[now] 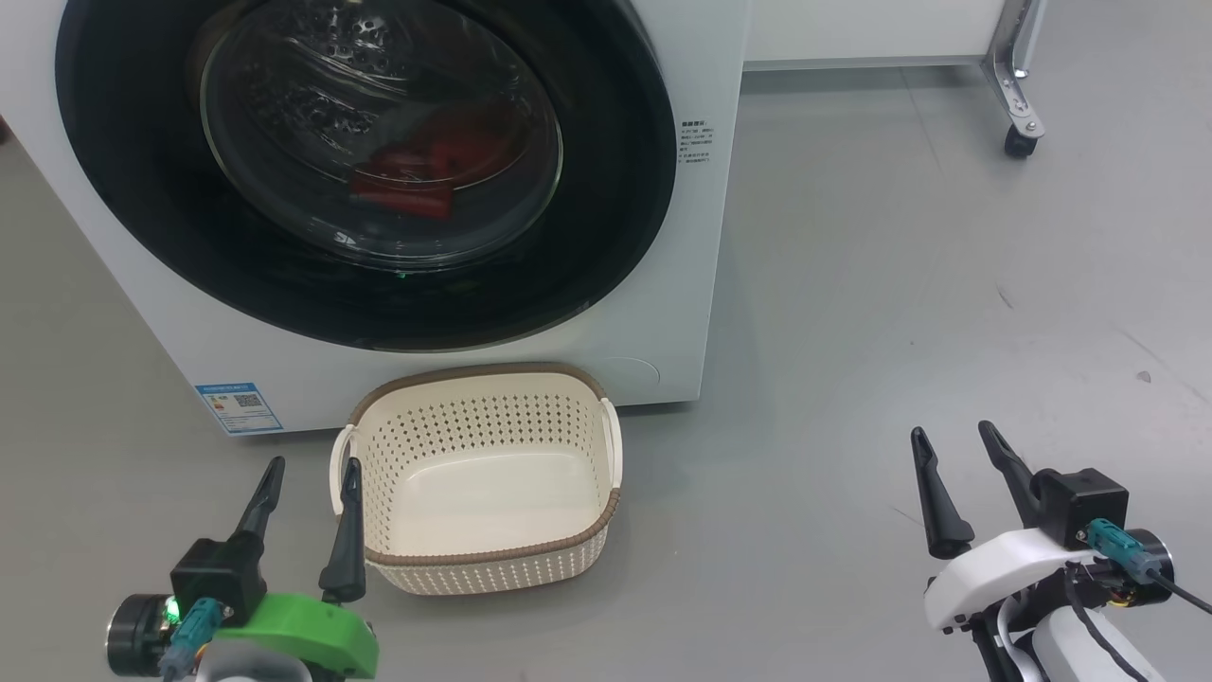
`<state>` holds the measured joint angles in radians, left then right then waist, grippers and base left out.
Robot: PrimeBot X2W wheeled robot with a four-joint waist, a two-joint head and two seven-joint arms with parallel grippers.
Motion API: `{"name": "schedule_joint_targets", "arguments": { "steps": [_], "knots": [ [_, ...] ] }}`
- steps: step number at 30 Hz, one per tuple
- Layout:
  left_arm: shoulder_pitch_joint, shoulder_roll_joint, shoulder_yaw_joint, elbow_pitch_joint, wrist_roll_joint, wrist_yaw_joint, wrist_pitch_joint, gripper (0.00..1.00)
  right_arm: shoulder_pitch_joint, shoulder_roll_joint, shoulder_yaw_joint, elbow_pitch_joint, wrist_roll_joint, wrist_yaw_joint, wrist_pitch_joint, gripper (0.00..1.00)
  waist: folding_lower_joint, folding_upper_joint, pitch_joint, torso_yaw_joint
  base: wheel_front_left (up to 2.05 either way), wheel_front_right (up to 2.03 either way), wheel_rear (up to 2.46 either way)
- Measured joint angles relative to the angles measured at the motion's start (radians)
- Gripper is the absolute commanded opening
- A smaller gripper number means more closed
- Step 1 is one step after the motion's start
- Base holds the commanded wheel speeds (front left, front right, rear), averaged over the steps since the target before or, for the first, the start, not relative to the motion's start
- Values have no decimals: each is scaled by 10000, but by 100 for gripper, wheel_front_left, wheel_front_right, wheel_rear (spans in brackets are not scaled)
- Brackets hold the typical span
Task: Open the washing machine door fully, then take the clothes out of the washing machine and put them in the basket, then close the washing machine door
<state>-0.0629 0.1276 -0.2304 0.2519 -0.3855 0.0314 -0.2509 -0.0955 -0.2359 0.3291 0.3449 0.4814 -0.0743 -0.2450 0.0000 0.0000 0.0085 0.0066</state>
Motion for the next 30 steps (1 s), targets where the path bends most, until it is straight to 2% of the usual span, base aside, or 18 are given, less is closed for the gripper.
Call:
{"name": "schedule_joint_targets", "arguments": {
  "steps": [30],
  "knots": [
    [-29,-228,215,332,167,-61,0,100,0,171,-130,4,-79,-151,-13,100,0,0,54,1,0,0,0]
  ]
}}
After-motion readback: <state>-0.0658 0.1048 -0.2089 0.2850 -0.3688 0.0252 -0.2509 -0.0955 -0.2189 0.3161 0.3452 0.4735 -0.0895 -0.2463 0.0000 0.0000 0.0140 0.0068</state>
